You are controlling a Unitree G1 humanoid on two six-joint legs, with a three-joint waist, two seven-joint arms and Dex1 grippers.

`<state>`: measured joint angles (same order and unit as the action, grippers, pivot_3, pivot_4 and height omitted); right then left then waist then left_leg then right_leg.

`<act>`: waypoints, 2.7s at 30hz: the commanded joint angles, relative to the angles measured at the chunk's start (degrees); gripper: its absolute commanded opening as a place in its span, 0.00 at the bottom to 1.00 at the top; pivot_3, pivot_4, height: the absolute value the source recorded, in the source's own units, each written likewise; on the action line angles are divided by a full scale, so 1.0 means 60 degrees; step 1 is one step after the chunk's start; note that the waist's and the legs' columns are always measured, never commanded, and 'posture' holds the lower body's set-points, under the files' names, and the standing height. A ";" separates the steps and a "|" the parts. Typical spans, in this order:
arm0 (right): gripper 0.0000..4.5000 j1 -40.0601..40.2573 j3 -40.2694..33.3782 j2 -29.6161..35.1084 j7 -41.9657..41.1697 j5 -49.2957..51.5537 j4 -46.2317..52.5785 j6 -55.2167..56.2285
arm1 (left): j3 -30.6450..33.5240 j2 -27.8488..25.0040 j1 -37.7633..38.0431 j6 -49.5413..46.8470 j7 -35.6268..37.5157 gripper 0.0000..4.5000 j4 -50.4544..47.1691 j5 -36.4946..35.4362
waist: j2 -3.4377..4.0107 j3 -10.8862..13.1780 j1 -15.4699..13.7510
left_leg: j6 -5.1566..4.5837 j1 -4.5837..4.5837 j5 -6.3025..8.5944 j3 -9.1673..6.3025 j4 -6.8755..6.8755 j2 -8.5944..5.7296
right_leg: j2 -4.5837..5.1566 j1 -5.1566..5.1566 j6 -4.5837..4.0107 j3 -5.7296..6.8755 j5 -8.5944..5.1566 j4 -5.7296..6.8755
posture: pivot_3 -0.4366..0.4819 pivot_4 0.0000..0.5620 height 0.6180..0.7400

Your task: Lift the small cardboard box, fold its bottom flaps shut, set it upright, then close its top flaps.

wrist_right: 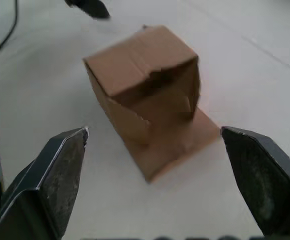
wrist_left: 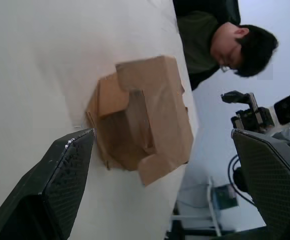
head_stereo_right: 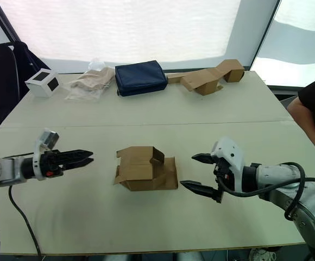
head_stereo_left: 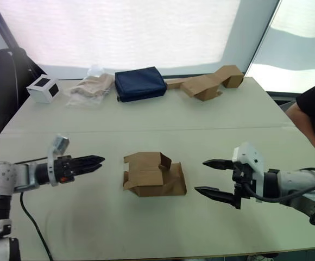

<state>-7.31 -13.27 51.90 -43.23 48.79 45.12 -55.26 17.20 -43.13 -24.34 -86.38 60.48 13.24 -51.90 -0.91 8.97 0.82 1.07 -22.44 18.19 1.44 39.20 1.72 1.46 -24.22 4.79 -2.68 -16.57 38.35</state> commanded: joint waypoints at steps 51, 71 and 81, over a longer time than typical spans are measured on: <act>1.00 0.0325 0.0242 0.0759 0.2523 0.1840 0.1310 -0.0105 | -0.0901 0.2696 -0.1303 0.0066 -0.1756 0.01 0.0114 -0.0622 | -0.0016 -0.0009 -0.0013 | 0.0007 -0.0001 -0.0004 -0.0007 0.0001 -0.0009 | 0.0005 0.0007 -0.0001 -0.0011 -0.0001 -0.0010 | 0.48 0.27 1.00; 0.26 -0.3369 -0.0907 -0.3326 0.6967 0.2824 -0.1946 0.2140 | -0.2170 0.0866 -0.5352 0.5261 0.1718 0.00 0.0566 0.1341 | -0.0009 0.0000 0.0043 | 0.0007 -0.0016 -0.0004 0.0027 -0.0002 -0.0025 | 0.0002 -0.0014 0.0001 -0.0011 0.0001 -0.0027 | 0.48 0.27 1.00; 0.02 -0.5229 0.0168 -0.3789 0.6686 0.0981 -0.3237 0.2748 | -0.2224 0.1442 -0.6690 0.6417 0.2305 0.00 0.1408 0.1800 | -0.0005 0.0001 0.0034 | 0.0010 -0.0029 -0.0007 0.0021 -0.0003 -0.0019 | -0.0004 -0.0036 0.0002 -0.0007 0.0001 -0.0005 | 0.48 0.27 1.00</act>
<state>-37.41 -13.16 28.37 -1.44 56.76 25.10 -39.90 3.07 -34.18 -62.78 -49.13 73.19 22.62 -41.12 -0.94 8.98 1.02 1.13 -22.61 18.15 1.56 39.17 1.60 1.43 -24.44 4.80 -2.72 -16.56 38.31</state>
